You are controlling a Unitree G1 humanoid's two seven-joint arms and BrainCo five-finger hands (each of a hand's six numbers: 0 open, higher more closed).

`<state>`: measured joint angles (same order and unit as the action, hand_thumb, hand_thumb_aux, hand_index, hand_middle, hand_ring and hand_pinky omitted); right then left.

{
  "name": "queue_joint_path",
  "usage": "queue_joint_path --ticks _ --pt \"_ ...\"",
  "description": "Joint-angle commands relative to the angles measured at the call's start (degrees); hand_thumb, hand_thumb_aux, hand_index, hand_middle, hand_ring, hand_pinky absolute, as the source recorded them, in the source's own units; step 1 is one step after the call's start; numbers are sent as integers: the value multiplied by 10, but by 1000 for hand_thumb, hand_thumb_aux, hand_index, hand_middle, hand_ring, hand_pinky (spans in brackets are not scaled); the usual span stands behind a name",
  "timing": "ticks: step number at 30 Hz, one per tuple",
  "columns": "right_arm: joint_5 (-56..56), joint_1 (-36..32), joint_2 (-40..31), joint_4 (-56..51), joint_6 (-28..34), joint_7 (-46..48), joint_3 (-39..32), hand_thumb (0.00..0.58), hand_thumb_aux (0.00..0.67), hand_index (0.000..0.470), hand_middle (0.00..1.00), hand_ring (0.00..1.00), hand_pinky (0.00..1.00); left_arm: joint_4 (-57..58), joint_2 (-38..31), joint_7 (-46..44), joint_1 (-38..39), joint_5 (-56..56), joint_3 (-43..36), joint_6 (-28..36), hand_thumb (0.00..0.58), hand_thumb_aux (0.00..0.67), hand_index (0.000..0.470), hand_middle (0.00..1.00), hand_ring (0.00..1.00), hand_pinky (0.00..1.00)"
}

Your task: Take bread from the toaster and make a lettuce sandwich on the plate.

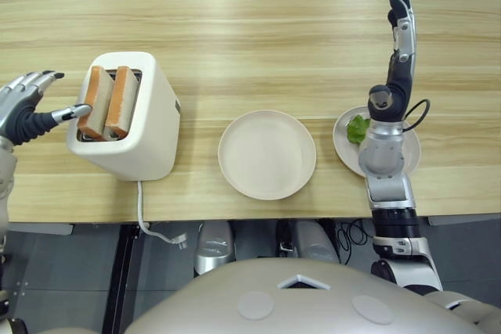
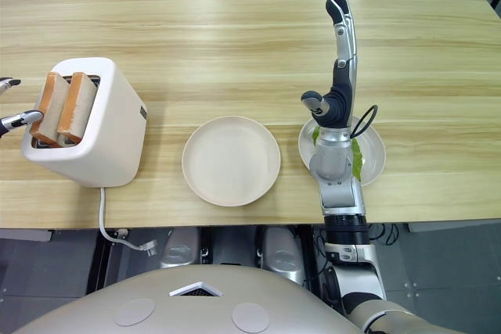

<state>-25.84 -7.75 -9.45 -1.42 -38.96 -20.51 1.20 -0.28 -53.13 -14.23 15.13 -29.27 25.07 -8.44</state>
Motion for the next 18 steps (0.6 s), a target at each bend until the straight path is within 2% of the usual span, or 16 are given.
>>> queue_joint_path --ticks 1,9,18 --pt "4 5 -2 1 2 2 5 0 0 0 0 0 0 23 -10 6 -8 -14 -21 -2 0 0 0 0 0 0" --pt "0 8 -3 6 3 3 4 0 0 0 0 0 0 25 -11 5 -8 -12 -23 -4 0 0 0 0 0 0" --pt "-10 13 -3 13 3 3 1 0 0 0 0 0 0 -37 -21 -38 0 -3 -11 11 0 0 0 0 0 0"
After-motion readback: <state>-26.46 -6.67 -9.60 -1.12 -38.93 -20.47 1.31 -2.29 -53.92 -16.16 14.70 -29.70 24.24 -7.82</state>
